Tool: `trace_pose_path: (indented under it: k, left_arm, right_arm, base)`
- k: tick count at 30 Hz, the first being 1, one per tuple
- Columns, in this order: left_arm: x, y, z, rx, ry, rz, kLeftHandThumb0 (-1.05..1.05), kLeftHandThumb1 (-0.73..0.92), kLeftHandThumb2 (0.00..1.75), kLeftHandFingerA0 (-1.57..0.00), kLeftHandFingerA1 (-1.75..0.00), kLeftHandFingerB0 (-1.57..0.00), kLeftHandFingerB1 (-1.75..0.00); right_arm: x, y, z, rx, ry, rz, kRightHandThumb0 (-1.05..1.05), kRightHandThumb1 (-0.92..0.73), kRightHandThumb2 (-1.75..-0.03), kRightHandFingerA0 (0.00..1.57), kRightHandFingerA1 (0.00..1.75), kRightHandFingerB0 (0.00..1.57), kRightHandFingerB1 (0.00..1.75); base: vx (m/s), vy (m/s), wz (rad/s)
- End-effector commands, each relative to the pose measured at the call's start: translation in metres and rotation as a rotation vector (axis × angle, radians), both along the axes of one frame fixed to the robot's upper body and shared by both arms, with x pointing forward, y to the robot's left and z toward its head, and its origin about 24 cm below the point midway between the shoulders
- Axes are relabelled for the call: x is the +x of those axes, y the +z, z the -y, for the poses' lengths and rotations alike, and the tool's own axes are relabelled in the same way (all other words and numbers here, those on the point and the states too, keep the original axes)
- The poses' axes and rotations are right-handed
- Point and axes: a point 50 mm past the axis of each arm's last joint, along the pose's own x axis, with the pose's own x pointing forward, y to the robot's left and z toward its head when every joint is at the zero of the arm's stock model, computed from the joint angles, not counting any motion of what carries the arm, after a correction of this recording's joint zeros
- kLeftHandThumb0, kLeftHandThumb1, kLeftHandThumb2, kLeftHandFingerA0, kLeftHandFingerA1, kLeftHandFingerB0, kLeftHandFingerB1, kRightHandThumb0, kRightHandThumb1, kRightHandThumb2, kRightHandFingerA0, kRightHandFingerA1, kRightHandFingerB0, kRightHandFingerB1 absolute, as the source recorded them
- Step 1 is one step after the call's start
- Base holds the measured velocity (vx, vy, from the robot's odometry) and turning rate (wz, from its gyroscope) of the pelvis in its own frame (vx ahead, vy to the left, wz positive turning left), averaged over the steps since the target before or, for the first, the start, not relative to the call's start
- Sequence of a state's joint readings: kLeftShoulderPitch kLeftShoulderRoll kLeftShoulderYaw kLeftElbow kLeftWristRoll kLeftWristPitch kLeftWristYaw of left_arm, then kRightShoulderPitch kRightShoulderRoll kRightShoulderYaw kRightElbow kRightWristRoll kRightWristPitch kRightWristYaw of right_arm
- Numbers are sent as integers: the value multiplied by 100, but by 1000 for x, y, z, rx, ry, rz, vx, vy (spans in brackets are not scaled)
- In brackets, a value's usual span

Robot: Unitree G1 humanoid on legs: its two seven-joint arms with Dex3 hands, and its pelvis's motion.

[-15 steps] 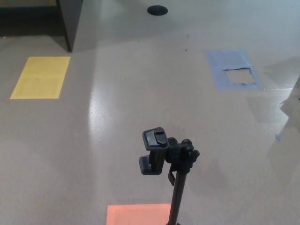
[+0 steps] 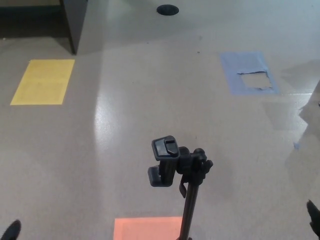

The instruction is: A phone stand is kept on the floor and the robot uses both its hands to grab it and uses its left hand to extend the phone stand by pulling it upwards

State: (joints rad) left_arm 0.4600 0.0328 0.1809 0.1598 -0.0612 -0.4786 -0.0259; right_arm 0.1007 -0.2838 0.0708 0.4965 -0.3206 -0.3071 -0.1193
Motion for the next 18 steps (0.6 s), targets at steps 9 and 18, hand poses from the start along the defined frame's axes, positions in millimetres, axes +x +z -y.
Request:
trace_pose_path:
  k: [9,18]
  left_arm:
    - [42,139,83,-13,-407,639,-66,37,84,0,-36,0,-21]
    - [35,185,134,65,-684,748,-62,34,85,-4,-18,-5,-23]
  right_arm:
    - [62,49,-65,-16,269,297,-105,-71,-114,0,16,0,20]
    - [72,61,-90,-15,342,367,-105,-67,-112,0,29,0,29]
  base:
    - [0,0,0]
    - [0,0,0]
